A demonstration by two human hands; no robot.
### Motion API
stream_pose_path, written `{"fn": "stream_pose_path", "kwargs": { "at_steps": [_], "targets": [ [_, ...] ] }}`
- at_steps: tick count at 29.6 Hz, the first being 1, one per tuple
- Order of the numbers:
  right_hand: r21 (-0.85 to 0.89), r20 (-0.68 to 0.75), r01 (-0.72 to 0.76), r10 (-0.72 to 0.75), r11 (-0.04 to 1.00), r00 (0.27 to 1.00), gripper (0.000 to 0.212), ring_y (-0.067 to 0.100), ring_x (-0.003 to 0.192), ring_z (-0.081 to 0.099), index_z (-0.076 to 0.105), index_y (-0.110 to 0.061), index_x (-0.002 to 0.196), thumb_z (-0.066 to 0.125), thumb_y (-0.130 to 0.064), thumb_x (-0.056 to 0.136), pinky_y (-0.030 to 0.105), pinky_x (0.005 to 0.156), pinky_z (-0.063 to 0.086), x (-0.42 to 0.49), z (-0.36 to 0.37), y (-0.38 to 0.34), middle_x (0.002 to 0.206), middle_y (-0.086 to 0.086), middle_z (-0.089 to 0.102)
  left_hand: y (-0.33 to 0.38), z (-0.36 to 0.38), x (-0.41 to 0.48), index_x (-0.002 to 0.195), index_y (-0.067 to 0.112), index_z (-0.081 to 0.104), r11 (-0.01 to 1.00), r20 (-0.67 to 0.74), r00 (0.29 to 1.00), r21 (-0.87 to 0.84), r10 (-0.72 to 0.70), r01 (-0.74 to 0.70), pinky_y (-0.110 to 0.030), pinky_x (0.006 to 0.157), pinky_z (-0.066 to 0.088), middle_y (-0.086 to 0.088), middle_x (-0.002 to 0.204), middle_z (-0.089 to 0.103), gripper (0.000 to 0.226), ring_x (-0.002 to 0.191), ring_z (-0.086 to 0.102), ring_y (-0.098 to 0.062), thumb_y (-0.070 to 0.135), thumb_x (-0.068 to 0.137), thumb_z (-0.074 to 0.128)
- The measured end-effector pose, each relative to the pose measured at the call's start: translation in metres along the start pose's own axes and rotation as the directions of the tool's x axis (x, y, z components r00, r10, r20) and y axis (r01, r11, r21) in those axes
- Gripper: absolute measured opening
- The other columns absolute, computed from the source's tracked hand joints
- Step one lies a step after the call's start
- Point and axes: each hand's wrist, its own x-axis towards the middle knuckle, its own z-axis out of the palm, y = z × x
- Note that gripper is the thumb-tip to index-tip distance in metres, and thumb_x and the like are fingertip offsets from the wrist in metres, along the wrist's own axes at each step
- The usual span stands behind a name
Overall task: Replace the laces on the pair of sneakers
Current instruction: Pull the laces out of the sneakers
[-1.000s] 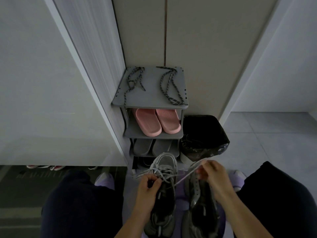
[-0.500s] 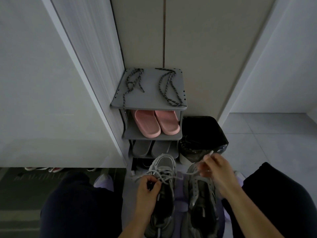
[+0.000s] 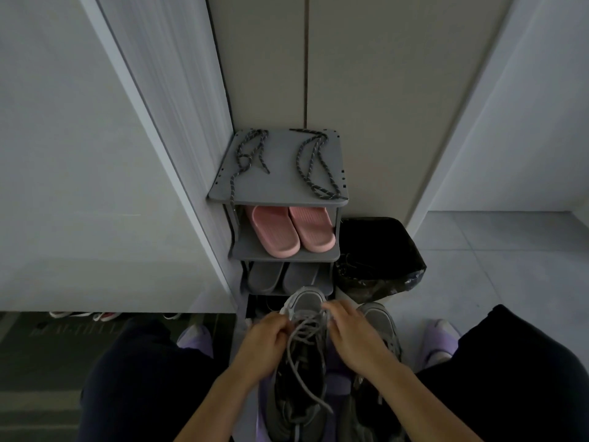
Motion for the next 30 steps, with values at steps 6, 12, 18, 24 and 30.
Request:
{"fn": "stream_pose_path", "kwargs": {
  "at_steps": [6, 12, 18, 24, 30],
  "targets": [
    [0.672, 0.029, -0.194, 0.236, 0.715, 0.971, 0.023, 0.015, 0.094, 0.061, 0.065, -0.011, 0.099, 0.042, -0.012, 0.096, 0.020, 0.079, 0.044, 0.010, 0.004, 0.002, 0.093, -0.001, 0.066, 0.017, -0.004, -0.020, 0.064, 0.026, 0.054, 0.979, 0.121, 0.991, -0.200, 0.065, -0.040, -0.013, 0.064, 0.036, 0.013, 0.070, 0.049, 0.021, 0.067, 0.050, 0.001, 0.012, 0.076, 0.043],
    [0.549, 0.141, -0.244, 0.198, 0.799, 0.970, 0.015, -0.001, 0.053, 0.054, 0.058, -0.018, 0.081, 0.052, -0.022, 0.094, 0.012, 0.054, 0.040, 0.001, 0.001, 0.004, 0.065, -0.003, 0.060, 0.010, 0.006, -0.010, 0.071, 0.030, 0.054, 0.914, -0.096, 0.963, -0.350, -0.251, 0.204, -0.010, 0.060, 0.040, 0.010, 0.069, 0.056, 0.029, 0.062, 0.054, 0.001, 0.005, 0.083, 0.062],
    [0.358, 0.175, -0.274, 0.224, 0.893, 0.959, 0.018, 0.014, 0.083, 0.058, 0.052, -0.018, 0.076, 0.065, -0.029, 0.085, 0.024, 0.070, 0.042, 0.010, 0.011, 0.005, 0.083, -0.001, 0.059, 0.011, 0.015, 0.001, 0.068, 0.024, 0.051, 0.881, -0.012, 0.948, -0.372, -0.318, 0.291, -0.008, 0.057, 0.040, 0.006, 0.068, 0.057, 0.024, 0.065, 0.053, -0.004, 0.013, 0.079, 0.070],
    [0.314, 0.125, -0.223, 0.193, 0.923, 0.973, 0.015, 0.014, 0.078, 0.059, 0.057, -0.014, 0.078, 0.060, -0.025, 0.088, 0.026, 0.069, 0.044, 0.007, 0.014, 0.004, 0.080, 0.001, 0.062, 0.008, 0.016, 0.006, 0.064, 0.028, 0.047, 0.944, 0.010, 0.964, -0.200, -0.266, 0.262, -0.015, 0.060, 0.037, 0.008, 0.070, 0.053, 0.027, 0.071, 0.053, -0.010, 0.022, 0.085, 0.063],
    [0.153, 0.159, -0.145, 0.120, 0.978, 0.980, 0.010, 0.011, 0.067, 0.051, 0.052, -0.015, 0.075, 0.059, -0.016, 0.082, 0.021, 0.057, 0.038, 0.016, -0.003, 0.003, 0.076, -0.001, 0.056, 0.007, -0.023, 0.018, 0.065, 0.024, 0.050, 0.959, 0.290, 0.946, -0.190, -0.148, 0.209, -0.006, 0.052, 0.038, 0.008, 0.063, 0.054, 0.027, 0.049, 0.052, 0.010, 0.015, 0.089, 0.058]
  ]
}}
